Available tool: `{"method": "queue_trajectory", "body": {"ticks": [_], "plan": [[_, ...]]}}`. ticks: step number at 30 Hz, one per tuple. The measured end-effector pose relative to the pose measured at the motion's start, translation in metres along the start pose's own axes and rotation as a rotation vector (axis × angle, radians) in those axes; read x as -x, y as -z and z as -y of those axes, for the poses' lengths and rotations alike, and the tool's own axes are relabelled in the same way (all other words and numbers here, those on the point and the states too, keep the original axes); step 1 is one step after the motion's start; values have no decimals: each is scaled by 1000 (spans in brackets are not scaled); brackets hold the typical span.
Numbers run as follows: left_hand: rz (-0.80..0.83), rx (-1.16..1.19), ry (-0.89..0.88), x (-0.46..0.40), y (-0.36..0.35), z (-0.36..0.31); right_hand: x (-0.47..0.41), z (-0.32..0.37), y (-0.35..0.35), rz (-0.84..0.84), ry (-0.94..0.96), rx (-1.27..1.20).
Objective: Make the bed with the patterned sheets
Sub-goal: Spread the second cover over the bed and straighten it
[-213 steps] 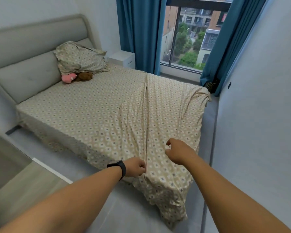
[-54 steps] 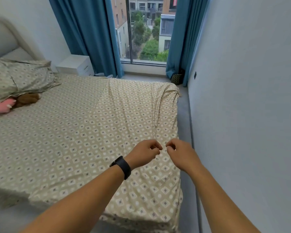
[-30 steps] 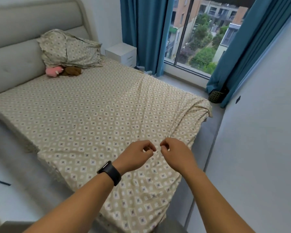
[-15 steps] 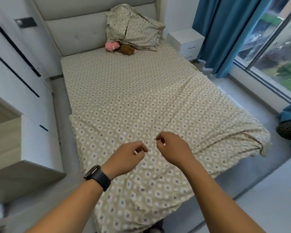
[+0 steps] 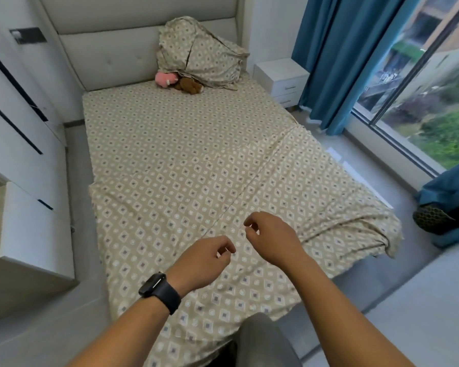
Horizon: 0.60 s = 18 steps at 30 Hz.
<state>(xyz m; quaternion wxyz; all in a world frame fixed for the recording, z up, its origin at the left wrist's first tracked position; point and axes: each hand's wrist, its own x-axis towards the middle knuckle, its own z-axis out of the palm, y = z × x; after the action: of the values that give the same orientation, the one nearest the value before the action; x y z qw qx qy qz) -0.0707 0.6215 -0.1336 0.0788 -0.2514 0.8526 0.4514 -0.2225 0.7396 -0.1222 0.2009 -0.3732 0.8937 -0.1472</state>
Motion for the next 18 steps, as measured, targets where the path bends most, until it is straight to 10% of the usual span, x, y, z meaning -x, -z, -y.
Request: {"method": "queue_trajectory", "body": {"ticks": [18], "plan": [[-25, 15, 131, -181, -117, -168, -132, -232, 133, 91, 212, 85]]}}
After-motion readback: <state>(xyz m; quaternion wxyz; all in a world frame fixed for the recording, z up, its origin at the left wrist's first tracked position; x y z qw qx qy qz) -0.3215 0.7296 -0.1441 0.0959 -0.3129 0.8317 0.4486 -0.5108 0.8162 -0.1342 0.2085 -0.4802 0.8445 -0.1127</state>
